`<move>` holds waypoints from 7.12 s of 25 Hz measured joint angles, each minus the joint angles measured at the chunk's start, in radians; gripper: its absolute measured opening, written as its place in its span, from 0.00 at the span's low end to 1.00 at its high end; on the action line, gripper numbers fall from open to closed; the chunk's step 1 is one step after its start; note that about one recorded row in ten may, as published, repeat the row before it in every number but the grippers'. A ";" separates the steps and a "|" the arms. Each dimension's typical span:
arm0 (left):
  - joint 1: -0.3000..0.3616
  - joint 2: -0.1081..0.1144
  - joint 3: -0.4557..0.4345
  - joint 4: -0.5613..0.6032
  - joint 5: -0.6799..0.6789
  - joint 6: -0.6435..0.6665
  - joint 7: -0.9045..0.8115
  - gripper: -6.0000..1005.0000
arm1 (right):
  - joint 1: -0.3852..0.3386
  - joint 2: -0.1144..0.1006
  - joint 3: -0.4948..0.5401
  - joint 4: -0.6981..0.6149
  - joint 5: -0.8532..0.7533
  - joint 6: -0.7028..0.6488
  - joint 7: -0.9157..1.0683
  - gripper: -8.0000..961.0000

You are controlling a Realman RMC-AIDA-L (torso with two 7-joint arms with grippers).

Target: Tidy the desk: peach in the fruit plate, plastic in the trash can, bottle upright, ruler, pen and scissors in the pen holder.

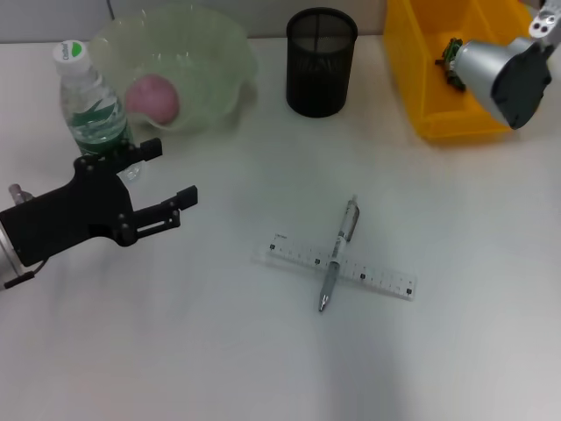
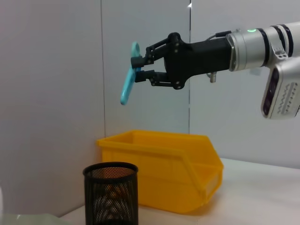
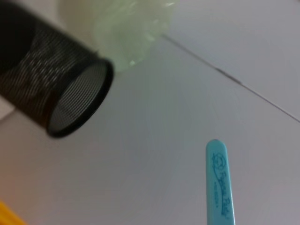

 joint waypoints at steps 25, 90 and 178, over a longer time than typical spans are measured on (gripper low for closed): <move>-0.004 -0.010 -0.006 0.027 -0.011 -0.005 0.016 0.83 | -0.038 0.000 -0.341 0.044 -0.010 0.384 -0.416 0.28; 0.007 -0.014 -0.014 0.018 -0.026 0.008 0.066 0.83 | 0.003 -0.002 -0.488 -0.056 -0.110 0.788 0.520 0.63; 0.035 0.067 0.077 0.114 0.185 0.150 -0.205 0.83 | 0.355 0.003 -0.324 0.114 -0.743 -0.816 2.748 0.87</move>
